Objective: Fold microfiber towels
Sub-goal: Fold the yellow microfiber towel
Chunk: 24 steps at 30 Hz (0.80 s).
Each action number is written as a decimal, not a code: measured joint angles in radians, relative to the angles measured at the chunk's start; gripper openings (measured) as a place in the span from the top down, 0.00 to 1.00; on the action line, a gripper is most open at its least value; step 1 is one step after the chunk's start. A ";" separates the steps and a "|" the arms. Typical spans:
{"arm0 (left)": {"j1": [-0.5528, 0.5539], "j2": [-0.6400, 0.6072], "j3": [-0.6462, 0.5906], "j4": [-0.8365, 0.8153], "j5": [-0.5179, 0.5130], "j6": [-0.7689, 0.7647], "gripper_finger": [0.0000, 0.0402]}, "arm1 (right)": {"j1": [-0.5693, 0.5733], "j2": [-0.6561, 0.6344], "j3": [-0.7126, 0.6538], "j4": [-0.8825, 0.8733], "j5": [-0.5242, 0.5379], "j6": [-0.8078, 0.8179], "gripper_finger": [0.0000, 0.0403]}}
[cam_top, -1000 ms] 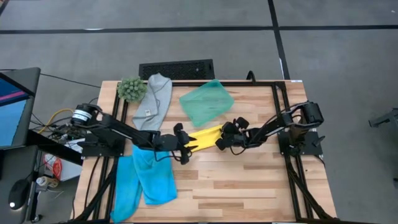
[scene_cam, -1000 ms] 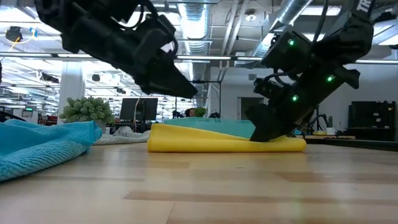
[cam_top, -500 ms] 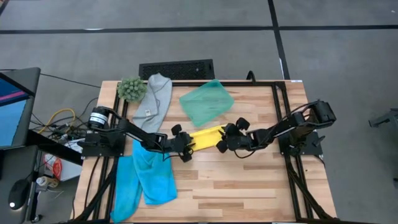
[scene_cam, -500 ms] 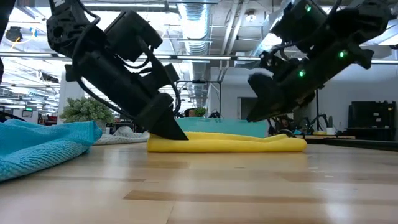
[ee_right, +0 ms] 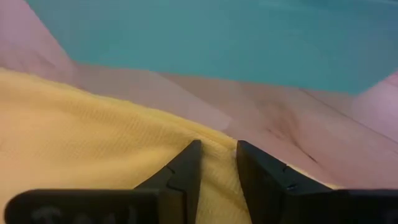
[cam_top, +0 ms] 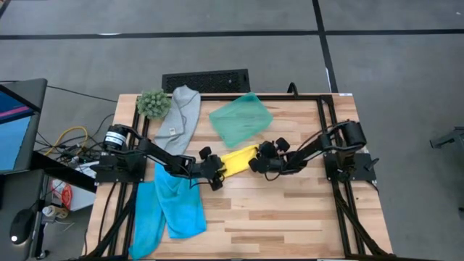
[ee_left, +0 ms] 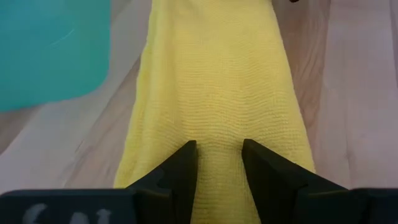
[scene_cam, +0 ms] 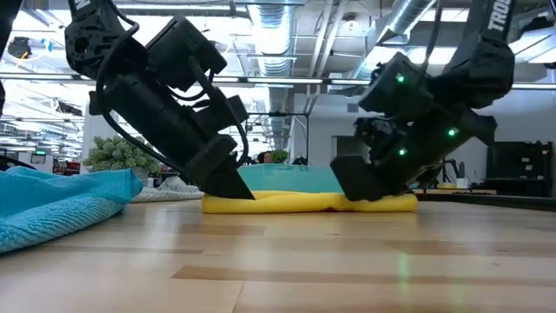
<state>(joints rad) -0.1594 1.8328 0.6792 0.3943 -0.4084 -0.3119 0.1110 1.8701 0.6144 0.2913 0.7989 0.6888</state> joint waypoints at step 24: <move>0.024 0.003 0.042 0.008 0.190 0.286 0.69 | 0.388 -0.365 -0.005 -0.635 0.010 0.740 0.67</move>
<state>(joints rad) -0.1352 1.8362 0.7207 0.4026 -0.2188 -0.0261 0.4986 1.5048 0.6096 -0.3436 0.8086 1.4284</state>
